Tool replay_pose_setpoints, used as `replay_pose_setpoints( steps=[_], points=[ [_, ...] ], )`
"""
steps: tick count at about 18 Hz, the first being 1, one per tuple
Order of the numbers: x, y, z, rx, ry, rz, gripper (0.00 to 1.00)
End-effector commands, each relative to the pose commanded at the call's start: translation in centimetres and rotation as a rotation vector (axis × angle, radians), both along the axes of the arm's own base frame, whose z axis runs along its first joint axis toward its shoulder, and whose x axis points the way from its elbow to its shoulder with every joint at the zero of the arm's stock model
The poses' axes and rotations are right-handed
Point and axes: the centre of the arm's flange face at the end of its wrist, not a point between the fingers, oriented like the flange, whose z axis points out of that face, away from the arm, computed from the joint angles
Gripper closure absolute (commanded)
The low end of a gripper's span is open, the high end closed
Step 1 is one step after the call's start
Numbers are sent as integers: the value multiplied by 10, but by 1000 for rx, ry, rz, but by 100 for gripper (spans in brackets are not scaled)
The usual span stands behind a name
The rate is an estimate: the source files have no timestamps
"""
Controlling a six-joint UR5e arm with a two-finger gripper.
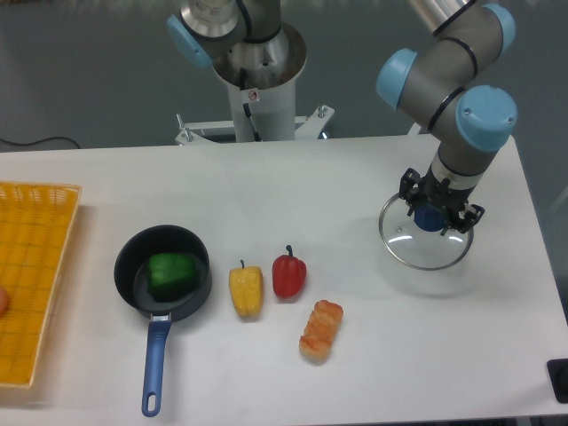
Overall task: Close the pot lid
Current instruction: 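Lift the glass lid held in the gripper up off the table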
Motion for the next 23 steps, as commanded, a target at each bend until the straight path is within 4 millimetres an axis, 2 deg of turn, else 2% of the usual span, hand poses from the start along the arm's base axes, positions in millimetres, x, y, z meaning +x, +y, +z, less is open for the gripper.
replay_pose_setpoints(
  steps=[11, 15, 23],
  points=[
    [6, 0, 4, -5, -15, -3, 45],
    [14, 7, 5, -9, -26, -14, 45],
    [41, 24, 22, -17, -50, -44, 45]
  ],
)
